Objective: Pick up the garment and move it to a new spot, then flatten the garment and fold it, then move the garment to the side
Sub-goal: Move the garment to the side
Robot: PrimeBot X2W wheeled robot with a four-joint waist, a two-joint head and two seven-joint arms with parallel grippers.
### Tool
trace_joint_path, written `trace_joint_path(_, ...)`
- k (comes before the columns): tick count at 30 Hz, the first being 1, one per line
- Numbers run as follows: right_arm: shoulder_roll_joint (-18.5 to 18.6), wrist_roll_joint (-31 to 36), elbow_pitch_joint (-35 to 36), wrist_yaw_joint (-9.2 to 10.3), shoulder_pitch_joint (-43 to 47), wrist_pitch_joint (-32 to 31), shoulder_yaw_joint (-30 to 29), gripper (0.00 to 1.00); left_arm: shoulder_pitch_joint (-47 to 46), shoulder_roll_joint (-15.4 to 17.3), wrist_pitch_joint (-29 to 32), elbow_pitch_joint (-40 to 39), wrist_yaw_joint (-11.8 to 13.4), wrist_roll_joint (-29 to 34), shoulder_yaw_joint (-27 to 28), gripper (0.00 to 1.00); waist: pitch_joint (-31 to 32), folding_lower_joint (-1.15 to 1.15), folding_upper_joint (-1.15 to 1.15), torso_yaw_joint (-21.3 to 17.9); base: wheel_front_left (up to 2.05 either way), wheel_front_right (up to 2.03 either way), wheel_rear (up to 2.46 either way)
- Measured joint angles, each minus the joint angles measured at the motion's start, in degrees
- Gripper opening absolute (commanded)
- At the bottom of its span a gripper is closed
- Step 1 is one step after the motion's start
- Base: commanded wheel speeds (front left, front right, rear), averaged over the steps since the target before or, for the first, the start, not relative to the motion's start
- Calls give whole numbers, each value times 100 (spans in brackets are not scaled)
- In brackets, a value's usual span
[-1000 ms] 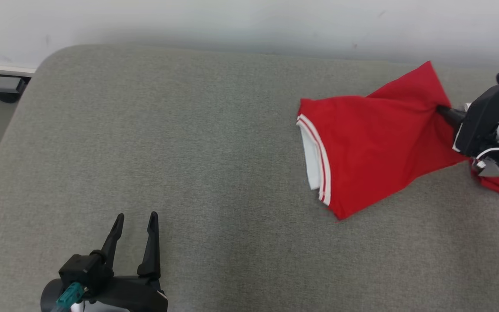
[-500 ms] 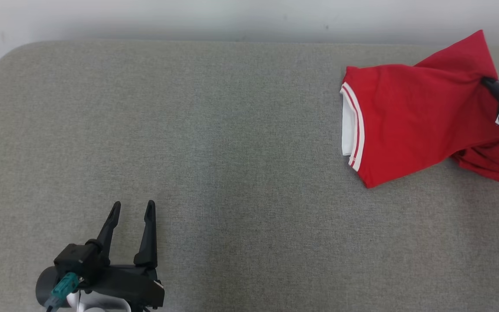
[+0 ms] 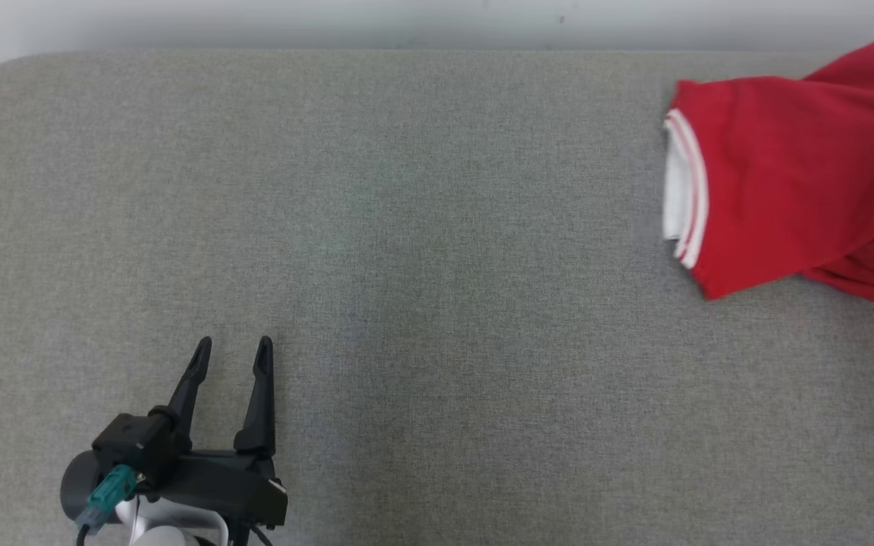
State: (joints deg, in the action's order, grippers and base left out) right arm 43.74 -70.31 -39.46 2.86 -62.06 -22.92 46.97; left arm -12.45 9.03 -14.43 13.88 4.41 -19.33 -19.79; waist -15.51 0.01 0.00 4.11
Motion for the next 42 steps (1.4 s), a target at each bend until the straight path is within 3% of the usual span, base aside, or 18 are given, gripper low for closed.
trace_joint_path(10, 303, 333, -57, 69, -288, -234, 155, 0, -8, 13, 0, -12, -38, 7, 8, 100, -76, -1, 0, -13, 0, 0, 0)
trace_joint_path(20, 603, 1123, -269, 166, -747, -530, 600, 0, -233, 1, -1, -46, -48, 14, -15, 100, -268, -1, 0, 21, 0, 0, 0)
trace_joint_path(28, 477, 1473, -403, 219, -936, -694, 853, 0, -242, 2, -1, -13, -48, 14, 11, 100, -352, 0, 0, 120, 0, 0, 0)
trace_joint_path(29, 478, 1512, -464, 220, -965, -734, 880, 4, -242, 2, -1, -13, -48, 14, 13, 100, -358, -1, 0, 127, 0, 0, 0)
trace_joint_path(30, 497, 1555, -502, 225, -1001, -762, 921, 46, -242, 1, -1, -13, -48, 14, 13, 100, -363, 0, 0, 133, 0, 0, 0)
trace_joint_path(32, 525, 1678, -546, 226, -1028, -797, 983, 100, -242, -2, -1, -12, -48, 14, 13, 100, -371, -1, 0, 143, 0, 0, 0)
trace_joint_path(42, 485, 1958, -760, 268, -1202, -887, 1172, 100, -242, 0, -3, 47, -47, 14, 52, 100, -312, -1, 0, 126, 0, 0, 0)
